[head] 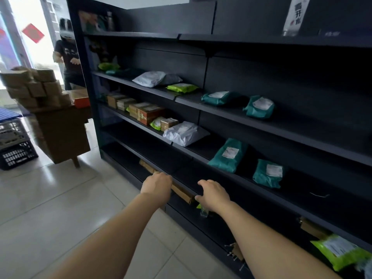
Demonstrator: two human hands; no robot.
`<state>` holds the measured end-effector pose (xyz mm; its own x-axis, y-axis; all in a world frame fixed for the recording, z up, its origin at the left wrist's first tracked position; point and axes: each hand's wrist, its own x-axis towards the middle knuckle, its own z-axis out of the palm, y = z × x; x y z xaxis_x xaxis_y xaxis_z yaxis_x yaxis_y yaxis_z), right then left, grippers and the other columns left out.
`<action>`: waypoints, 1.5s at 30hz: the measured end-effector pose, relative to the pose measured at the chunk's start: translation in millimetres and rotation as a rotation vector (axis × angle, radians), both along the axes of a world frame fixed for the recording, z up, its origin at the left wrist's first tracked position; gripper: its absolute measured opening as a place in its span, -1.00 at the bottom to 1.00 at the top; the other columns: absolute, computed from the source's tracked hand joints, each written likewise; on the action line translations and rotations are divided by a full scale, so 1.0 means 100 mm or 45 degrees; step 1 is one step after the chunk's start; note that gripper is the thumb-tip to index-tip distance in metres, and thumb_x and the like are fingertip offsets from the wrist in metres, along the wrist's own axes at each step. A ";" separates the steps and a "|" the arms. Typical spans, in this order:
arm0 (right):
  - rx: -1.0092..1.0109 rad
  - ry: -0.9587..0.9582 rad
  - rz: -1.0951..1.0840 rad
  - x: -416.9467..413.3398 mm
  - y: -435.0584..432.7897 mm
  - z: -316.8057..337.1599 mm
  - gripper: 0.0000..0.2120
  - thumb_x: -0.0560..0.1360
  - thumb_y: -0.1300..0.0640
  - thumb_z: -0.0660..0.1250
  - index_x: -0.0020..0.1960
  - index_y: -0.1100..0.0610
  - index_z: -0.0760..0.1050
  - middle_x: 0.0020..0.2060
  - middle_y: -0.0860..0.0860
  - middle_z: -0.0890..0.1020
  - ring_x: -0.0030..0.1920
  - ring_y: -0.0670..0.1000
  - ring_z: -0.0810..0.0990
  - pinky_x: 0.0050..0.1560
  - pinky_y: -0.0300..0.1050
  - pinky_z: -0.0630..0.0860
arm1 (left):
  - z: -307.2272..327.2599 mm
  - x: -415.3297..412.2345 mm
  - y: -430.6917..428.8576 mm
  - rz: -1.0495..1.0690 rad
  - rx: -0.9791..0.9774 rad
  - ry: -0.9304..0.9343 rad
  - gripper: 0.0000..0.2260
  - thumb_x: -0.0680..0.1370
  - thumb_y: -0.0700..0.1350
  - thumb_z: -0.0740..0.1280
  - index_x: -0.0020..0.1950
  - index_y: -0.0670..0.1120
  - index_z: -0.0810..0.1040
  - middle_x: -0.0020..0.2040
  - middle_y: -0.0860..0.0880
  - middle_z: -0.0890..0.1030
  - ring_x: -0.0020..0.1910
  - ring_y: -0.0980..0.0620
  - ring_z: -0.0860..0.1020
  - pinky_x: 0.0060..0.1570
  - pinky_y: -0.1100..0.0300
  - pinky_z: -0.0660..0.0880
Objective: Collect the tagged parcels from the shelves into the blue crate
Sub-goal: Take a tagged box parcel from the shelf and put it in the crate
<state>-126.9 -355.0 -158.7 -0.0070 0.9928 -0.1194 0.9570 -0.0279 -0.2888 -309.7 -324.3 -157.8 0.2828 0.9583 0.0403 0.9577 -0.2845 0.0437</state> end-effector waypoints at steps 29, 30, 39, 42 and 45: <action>-0.064 0.042 -0.223 -0.13 4.19 -0.22 -0.58 0.54 -0.07 0.28 0.32 0.09 0.39 0.27 0.06 0.48 0.27 0.11 0.45 0.17 -0.02 0.47 | -0.14 -0.26 4.33 -0.137 -0.085 0.043 -0.78 0.56 -0.11 0.28 0.20 -0.10 0.50 0.17 -0.10 0.52 0.23 -0.10 0.46 0.11 0.03 0.52; -0.073 0.052 -0.255 -0.15 4.31 -0.24 -0.60 0.54 -0.07 0.28 0.30 0.09 0.40 0.25 0.06 0.49 0.25 0.10 0.47 0.14 -0.03 0.48 | -0.15 -0.27 4.48 -0.163 -0.087 0.053 -0.78 0.57 -0.11 0.28 0.20 -0.11 0.50 0.17 -0.10 0.52 0.22 -0.11 0.46 0.10 0.02 0.52; -0.163 0.148 -0.489 -0.23 5.09 -0.49 -0.68 0.52 -0.09 0.27 0.11 0.13 0.42 0.15 0.08 0.54 0.06 0.06 0.51 -0.01 -0.06 0.48 | -0.32 -0.21 5.54 -0.280 -0.192 0.101 -0.69 0.57 -0.10 0.30 0.29 -0.12 0.44 0.24 -0.12 0.47 0.25 -0.13 0.44 0.12 0.02 0.46; -0.210 0.174 -0.551 -0.15 5.31 -0.61 -0.69 0.52 -0.11 0.25 0.07 0.12 0.41 0.12 0.09 0.56 -0.01 0.06 0.50 -0.11 -0.13 0.40 | -0.48 -0.11 5.84 -0.297 -0.253 0.091 -0.69 0.57 -0.11 0.28 0.30 -0.11 0.43 0.25 -0.11 0.46 0.24 -0.14 0.46 0.12 0.02 0.46; -0.250 0.250 -0.635 -0.04 5.54 -0.74 -0.58 0.53 -0.12 0.25 0.24 0.14 0.41 0.18 0.08 0.55 0.14 0.10 0.55 0.02 -0.09 0.49 | -0.68 0.01 6.13 -0.290 -0.323 0.031 -0.71 0.57 -0.11 0.25 0.29 -0.10 0.42 0.25 -0.12 0.46 0.22 -0.14 0.48 0.12 0.02 0.49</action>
<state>-130.5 199.4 -232.2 0.4160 0.8411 -0.3457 0.7433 -0.5335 -0.4035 -308.9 288.8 -226.0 0.4885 0.8492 -0.2005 0.8725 -0.4741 0.1179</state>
